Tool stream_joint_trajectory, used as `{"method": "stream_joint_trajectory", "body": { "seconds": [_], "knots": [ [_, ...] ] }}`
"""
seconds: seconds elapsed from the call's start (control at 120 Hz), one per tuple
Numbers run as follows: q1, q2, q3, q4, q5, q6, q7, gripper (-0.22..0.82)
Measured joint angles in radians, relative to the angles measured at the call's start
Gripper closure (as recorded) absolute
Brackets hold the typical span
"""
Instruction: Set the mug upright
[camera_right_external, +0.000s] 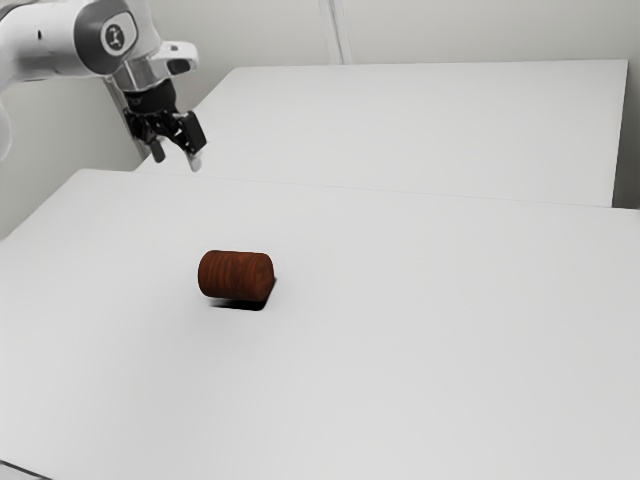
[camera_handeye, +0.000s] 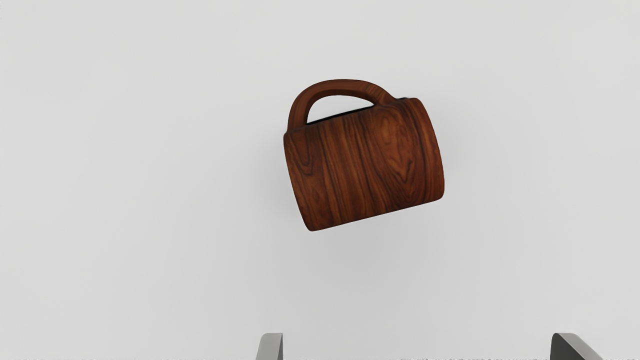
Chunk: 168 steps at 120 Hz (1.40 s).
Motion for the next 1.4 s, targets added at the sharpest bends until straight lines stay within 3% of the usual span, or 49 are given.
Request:
{"method": "stream_joint_trajectory", "body": {
  "seconds": [0.242,0.417,0.708,1.142,1.4],
  "knots": [
    [0.020,-0.009,0.079,-0.077,-0.128,-0.003,0.011,0.02],
    [0.188,0.135,0.084,-0.077,-0.354,-0.051,0.068,0.02],
    [0.286,0.288,0.098,-0.116,-0.570,-0.084,0.233,0.03],
    [0.268,0.372,0.100,-0.152,-0.773,0.009,0.426,0.02],
    [0.237,0.370,0.100,-0.227,-0.842,0.063,0.489,0.02]
  ]
}}
